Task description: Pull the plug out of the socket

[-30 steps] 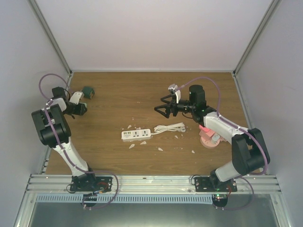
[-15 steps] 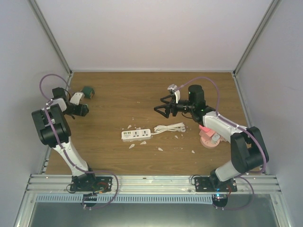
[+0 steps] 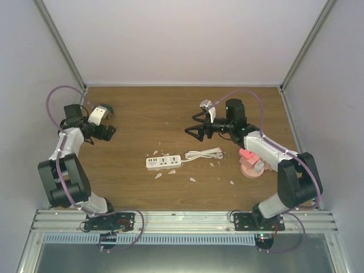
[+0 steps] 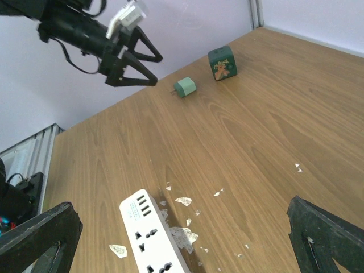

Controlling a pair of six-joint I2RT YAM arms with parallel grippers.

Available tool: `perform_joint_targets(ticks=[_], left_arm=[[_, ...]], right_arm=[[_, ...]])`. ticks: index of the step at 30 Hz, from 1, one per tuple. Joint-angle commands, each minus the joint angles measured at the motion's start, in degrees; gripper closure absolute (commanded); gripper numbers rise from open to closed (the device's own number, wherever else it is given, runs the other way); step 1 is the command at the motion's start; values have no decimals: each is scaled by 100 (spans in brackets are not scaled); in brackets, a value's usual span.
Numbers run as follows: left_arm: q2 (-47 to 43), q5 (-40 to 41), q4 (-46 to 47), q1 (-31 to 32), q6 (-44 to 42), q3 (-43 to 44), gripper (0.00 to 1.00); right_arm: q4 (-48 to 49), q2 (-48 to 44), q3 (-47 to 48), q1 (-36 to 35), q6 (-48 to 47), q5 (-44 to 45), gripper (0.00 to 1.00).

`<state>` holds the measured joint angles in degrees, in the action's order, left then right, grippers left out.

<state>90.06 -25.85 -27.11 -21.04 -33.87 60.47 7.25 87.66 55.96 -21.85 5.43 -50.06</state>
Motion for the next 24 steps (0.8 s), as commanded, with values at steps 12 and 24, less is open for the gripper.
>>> perform_joint_targets(ticks=[12,24], left_arm=[[-2176,-1244,-433,596,165,-1274,1],[-2595,-1803,-478,596,109,-1593,1]], right_arm=[[-3015,226,815,-208,-3403,525,1],[-5085,1040,1779,-456,-5290,1626,7]])
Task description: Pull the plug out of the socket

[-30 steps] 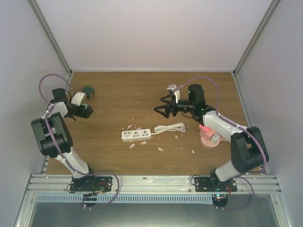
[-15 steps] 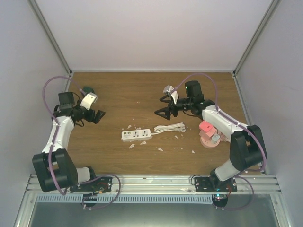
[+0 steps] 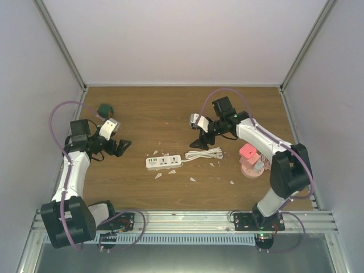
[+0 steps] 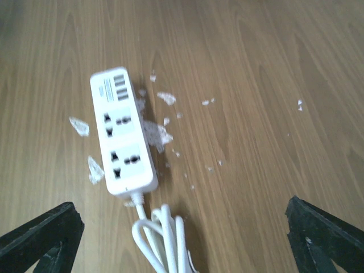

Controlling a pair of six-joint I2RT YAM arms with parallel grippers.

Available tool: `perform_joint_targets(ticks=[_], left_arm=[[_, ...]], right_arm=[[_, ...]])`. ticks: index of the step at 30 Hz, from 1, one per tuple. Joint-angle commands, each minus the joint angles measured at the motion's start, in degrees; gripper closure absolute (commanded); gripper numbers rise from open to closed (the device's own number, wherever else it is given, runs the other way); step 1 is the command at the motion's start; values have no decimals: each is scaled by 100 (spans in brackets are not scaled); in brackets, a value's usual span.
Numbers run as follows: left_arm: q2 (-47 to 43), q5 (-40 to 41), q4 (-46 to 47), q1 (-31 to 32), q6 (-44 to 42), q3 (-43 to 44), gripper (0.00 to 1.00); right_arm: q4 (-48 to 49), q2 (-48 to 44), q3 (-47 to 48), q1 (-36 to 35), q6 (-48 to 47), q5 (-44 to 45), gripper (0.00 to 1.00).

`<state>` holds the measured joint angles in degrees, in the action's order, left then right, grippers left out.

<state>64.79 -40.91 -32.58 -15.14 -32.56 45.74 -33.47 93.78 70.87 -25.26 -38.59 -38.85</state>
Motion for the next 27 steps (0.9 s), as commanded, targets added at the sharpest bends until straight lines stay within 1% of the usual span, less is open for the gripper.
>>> perform_joint_targets(ticks=[1,9,17,19,22,27], left_arm=[[-42,-315,71,10,-23,-126,1],[15,-416,32,11,-40,-124,1],[9,-468,15,11,-90,-144,1],[0,-475,15,11,-88,-139,1],[-2,-468,-1,10,-103,-144,1],[-9,-456,3,11,-102,-146,1]], right_arm=[[-1110,497,309,-142,-1009,602,8],[-1189,946,226,-546,-1584,1437,15],[-942,1418,156,-894,-1748,2202,20],[-875,1488,142,-958,-1800,2373,23],[-788,1567,121,-979,-1897,2573,32],[-526,1640,100,-956,-1994,2933,52]])
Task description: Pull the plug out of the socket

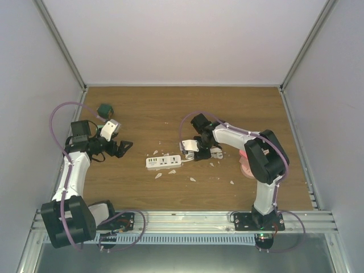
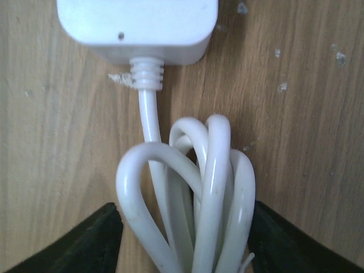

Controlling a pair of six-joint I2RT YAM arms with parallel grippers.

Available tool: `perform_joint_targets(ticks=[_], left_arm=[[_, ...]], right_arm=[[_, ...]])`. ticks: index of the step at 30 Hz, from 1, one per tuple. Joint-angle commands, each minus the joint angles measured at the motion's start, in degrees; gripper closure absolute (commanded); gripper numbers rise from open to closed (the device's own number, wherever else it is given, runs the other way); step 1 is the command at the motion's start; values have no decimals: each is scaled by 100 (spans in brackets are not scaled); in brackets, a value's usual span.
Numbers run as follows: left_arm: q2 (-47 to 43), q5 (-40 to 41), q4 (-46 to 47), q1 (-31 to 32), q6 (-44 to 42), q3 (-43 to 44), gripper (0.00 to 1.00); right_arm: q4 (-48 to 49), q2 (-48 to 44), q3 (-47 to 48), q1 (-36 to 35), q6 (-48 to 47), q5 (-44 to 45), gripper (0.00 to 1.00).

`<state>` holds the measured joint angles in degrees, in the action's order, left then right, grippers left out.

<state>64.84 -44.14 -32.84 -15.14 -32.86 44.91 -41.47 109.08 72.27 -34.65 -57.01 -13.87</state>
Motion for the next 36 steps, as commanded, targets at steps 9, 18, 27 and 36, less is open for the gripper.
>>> perform_joint_targets(ticks=[9,18,27,36], left_arm=[[-59,-148,31,8,-78,-78,1],[-60,-156,31,6,-80,-87,1],[-59,-143,25,11,-80,-96,1],[-26,-140,40,10,-60,-96,1]], right_arm=[[470,368,252,318,-406,675,75],[434,675,619,917,-930,741,77],[384,1158,1144,1704,-1136,809,78],[265,1512,1654,2482,-1310,818,78]])
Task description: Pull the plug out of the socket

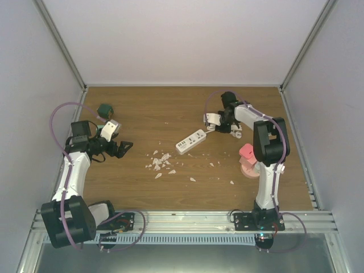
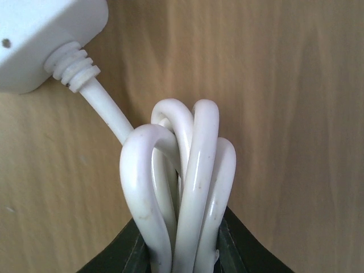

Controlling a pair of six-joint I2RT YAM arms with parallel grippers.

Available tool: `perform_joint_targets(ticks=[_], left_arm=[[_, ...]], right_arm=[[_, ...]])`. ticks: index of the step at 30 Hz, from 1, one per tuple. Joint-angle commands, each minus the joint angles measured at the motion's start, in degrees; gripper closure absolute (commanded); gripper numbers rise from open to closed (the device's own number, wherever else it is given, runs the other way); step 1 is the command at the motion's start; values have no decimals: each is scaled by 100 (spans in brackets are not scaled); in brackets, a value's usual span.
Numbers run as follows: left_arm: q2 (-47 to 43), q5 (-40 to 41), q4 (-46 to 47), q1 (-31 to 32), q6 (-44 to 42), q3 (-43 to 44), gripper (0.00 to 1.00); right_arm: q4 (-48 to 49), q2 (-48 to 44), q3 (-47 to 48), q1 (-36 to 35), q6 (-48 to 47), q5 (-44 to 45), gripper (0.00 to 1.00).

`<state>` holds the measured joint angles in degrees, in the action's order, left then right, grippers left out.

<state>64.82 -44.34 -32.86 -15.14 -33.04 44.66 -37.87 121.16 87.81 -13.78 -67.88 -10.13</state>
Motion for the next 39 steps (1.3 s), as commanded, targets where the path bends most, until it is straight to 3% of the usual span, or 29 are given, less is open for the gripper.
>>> perform_joint_targets(ticks=[1,14,23,26,30,39], left_arm=[[-22,-119,50,11,-45,-72,1],[13,-108,43,11,-23,-63,1],[31,-106,39,9,-10,-63,1],[40,-100,47,8,-3,-63,1],[46,-89,54,10,8,-63,1],[41,-84,44,11,-1,-63,1]], right_arm=[[-98,324,137,485,-258,450,78],[-92,592,505,1668,-565,588,78],[-33,512,500,2056,-728,523,72],[-79,360,507,2064,-636,384,60],[-318,139,675,2064,-298,21,35],[-842,-703,857,2066,564,-914,7]])
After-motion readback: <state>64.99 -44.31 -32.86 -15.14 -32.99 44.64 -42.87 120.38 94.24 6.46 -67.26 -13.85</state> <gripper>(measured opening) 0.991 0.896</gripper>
